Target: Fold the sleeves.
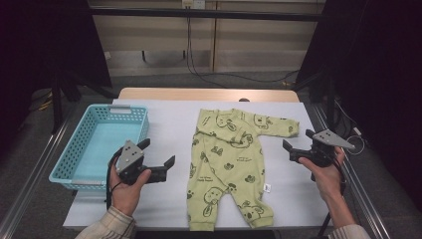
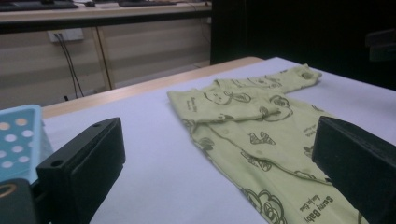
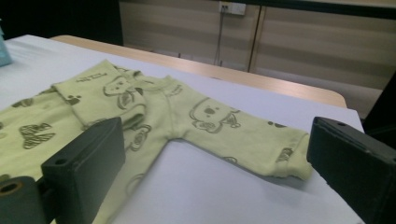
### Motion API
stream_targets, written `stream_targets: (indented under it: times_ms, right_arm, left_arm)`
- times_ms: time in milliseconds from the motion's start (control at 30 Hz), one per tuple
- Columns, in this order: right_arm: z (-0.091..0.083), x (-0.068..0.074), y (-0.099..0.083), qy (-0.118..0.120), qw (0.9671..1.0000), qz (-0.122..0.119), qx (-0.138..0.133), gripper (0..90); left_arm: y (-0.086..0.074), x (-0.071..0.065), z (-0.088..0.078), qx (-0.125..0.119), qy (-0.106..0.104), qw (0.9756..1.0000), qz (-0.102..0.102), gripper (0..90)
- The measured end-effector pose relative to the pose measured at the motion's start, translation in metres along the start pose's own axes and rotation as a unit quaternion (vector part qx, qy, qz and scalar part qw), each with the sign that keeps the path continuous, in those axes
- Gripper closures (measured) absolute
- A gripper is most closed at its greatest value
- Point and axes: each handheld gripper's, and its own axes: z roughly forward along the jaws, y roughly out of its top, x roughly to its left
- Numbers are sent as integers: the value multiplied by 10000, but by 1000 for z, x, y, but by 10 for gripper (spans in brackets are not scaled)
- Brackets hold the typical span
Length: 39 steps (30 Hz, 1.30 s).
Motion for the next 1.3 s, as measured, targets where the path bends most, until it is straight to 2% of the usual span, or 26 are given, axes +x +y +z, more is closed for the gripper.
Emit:
stream_targets:
  times_ms: [133,167,200,233,267,300,367,433,533,667,733,800,833,867,967,1000,1067,1133,1200,1300]
  right_arm:
    - [6,-7,4,-148,9999,-11,54,76]
    - [7,-9,5,-167,9998,8,89,76]
    - [9,-11,7,-155,9998,66,146,75]
    - [11,-14,8,-166,9997,77,170,77]
    - [13,-16,10,-184,9996,100,193,78]
    - [15,-19,11,-210,9995,105,205,81]
    - [19,-25,13,-276,9992,118,274,88]
    - [24,-30,14,-241,9986,207,421,92]
    - [30,-36,15,-356,9978,117,545,123]
    - [38,-46,15,-427,9967,100,676,143]
    - [43,-51,14,-449,9946,157,924,173]
    - [50,-56,11,-497,9919,192,1149,196]
    - [53,-59,10,-519,9912,205,1198,218]
    - [55,-61,8,-528,9903,231,1261,232]
    - [63,-66,3,-494,9856,328,1581,315]
    - [66,-69,0,-492,9840,352,1676,324]
    - [71,-72,-6,-647,9809,397,1789,302]
    - [76,-76,-9,-556,9815,317,1803,266]
    - [80,-79,-9,-592,9816,316,1790,267]
    - [84,-81,-6,-624,9790,410,1894,372]
  left_arm:
    - [-4,5,-14,-9,52,10000,1,26]
    - [-6,6,-19,-30,140,9999,10,27]
    - [-7,7,-21,-47,179,9997,-134,29]
    - [-9,8,-25,-18,187,9996,-190,30]
    - [-11,10,-29,-10,290,9995,-86,29]
    - [-12,10,-31,-56,362,9992,-150,29]
    - [-15,12,-36,-18,319,9994,-164,29]
    - [-17,14,-41,1,352,9993,-114,29]
    - [-20,17,-47,-19,370,9990,-235,29]
    - [-26,20,-55,4,424,9989,-209,29]
    - [-30,24,-57,23,566,9984,-77,29]
    - [-33,28,-58,15,600,9978,-289,29]
    - [-34,29,-58,-13,612,9976,-334,29]
    - [-34,30,-58,-8,668,9974,-281,29]
    - [-37,30,-58,3,668,9972,-337,29]
    - [-37,29,-58,56,637,9976,-278,29]
    - [-38,28,-57,58,614,9978,-242,29]
    - [-38,27,-57,64,609,9978,-236,29]
    - [-38,27,-58,39,635,9977,-218,29]
    - [-39,27,-59,74,630,9977,-250,29]
